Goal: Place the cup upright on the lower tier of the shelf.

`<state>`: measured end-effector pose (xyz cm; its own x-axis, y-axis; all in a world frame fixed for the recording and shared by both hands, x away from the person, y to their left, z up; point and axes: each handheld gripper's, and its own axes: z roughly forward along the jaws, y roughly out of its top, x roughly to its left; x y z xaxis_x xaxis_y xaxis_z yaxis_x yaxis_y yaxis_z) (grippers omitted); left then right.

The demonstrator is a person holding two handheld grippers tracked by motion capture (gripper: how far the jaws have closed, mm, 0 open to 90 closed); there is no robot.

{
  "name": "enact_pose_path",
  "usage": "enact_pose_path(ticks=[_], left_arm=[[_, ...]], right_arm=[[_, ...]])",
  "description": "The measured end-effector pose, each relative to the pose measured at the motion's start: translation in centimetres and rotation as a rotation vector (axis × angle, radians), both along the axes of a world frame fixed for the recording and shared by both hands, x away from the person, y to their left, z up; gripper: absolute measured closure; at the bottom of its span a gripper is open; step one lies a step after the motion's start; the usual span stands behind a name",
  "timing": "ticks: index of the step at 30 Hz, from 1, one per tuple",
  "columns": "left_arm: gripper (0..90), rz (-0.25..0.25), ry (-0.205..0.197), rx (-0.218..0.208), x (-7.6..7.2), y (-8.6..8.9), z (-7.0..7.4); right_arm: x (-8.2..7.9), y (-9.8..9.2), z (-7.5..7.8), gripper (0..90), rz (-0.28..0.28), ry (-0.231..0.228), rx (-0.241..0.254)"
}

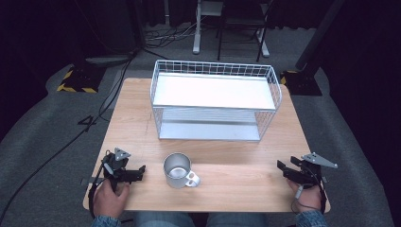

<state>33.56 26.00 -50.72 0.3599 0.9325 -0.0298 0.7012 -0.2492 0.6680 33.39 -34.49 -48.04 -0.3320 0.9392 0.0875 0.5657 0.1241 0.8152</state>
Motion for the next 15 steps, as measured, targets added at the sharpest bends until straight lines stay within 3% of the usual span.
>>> enact_pose_path(ticks=[5,11,15], left_arm=[[0.3,0.001,0.0,0.001,0.0,0.0,0.0],[0.3,0.001,0.0,0.001,0.0,0.0,0.0],[0.3,0.0,0.0,0.0,0.0,0.0,0.0]], right_arm=[[-0.4,1.3,1.3,34.6,0.06,-0.018,0.024],[-1.1,3.9,3.0,38.0,0.161,-0.041,0.017],[-1.5,5.6,4.0,39.5,0.214,-0.034,0.034]])
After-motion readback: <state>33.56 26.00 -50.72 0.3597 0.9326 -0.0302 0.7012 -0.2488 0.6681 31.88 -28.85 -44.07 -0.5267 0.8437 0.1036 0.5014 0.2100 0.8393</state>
